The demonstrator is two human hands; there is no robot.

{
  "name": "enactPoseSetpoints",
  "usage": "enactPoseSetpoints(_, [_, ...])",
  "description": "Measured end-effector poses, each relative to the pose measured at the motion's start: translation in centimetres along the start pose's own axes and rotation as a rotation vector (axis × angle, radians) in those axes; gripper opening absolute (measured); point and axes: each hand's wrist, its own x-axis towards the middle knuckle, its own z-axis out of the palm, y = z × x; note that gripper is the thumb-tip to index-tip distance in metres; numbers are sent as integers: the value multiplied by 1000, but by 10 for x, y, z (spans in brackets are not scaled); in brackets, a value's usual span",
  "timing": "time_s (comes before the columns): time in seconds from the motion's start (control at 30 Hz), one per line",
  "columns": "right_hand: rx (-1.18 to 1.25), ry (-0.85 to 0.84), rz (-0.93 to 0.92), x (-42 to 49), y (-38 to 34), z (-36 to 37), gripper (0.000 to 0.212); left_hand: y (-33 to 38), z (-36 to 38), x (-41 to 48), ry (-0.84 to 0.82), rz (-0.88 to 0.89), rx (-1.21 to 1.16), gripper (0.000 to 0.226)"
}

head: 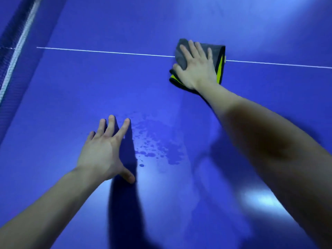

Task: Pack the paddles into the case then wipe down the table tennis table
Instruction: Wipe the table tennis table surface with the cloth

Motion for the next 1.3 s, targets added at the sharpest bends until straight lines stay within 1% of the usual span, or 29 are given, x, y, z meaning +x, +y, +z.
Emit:
enactPoseSetpoints(0.07, [-10,-5,10,17,-4,-3,84,0,1,1,10,6,-9,184])
enactPoseSetpoints(0.17, [-7,22,-38,-15,-8,-5,82,1,-1,-1,26,4,-30,182])
enactPoseSetpoints(0.27, [12,46,-147,-116,-24,-3,79,0,-3,-1,10,3,-34,182])
enactPoseSetpoints(0.37, [5,-35,-321,-236,-34,-2,77,0,-3,1,6,-1,-18,183])
enactPoseSetpoints(0.43, [11,-66,-392,-259,-25,-3,75,0,-1,1,9,0,-13,183])
enactPoseSetpoints(0.47, [20,-58,-418,-246,-19,-2,74,-1,1,1,16,0,-12,183])
enactPoseSetpoints(0.53, [14,-22,-421,-186,-16,1,75,-3,2,2,28,10,-12,182])
enactPoseSetpoints(0.57, [9,-10,-391,-146,-17,4,76,-3,3,2,28,16,-11,182])
enactPoseSetpoints(0.63, [11,-11,-268,-67,-20,3,81,-3,3,2,33,14,-12,182])
enactPoseSetpoints(0.7, [5,-37,-162,-11,-28,1,83,-2,1,1,29,8,-15,181])
enactPoseSetpoints(0.77, [-9,-42,-130,7,-34,1,81,-1,-1,-2,25,8,-27,180])
enactPoseSetpoints(0.8, [-14,-32,-142,1,-36,2,80,-1,-2,-3,27,6,-30,179])
enactPoseSetpoints(0.87, [-1,-9,-198,-40,-31,1,79,2,-4,-6,24,3,-32,178])
enactPoseSetpoints(0.97, [10,31,-296,-160,-15,-2,75,3,-7,-7,15,-13,-25,179])
enactPoseSetpoints(1.07, [-9,-44,-331,-308,-3,-11,76,1,-5,-4,15,-14,-19,182])
enactPoseSetpoints(1.13, [-13,-73,-323,-368,2,-11,76,-1,-3,-1,9,-18,-14,183])
enactPoseSetpoints(1.2, [-2,-64,-323,-366,8,-7,76,-2,-2,0,17,-16,-6,184])
enactPoseSetpoints(1.27, [-12,-13,-281,-324,8,-2,76,-1,-1,-1,38,-13,-1,185])
enactPoseSetpoints(1.3, [-14,21,-229,-295,6,1,75,-2,0,-1,38,-16,-1,185])
